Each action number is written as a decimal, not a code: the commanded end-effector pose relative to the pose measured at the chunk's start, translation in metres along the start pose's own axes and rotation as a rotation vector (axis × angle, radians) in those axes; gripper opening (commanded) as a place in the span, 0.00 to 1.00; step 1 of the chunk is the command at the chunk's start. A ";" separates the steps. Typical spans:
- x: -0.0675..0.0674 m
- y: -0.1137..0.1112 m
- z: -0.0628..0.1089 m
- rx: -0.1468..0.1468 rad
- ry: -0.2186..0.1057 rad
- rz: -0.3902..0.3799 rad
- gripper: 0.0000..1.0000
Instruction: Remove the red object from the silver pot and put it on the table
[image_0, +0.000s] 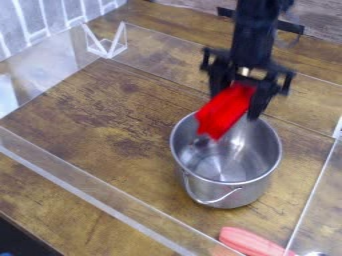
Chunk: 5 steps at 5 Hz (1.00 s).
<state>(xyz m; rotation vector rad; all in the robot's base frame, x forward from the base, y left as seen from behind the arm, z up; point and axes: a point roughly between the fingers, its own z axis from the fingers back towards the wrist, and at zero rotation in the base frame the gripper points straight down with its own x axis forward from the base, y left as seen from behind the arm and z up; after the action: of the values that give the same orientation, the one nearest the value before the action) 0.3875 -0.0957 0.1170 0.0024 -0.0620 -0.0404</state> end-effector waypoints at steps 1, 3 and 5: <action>0.011 0.006 0.051 0.004 -0.108 0.006 0.00; 0.008 0.031 0.061 0.018 -0.125 0.061 0.00; -0.004 0.062 0.059 0.010 -0.140 0.020 0.00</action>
<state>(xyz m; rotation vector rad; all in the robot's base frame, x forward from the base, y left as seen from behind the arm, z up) 0.3822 -0.0405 0.1319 0.0186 -0.0821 -0.0303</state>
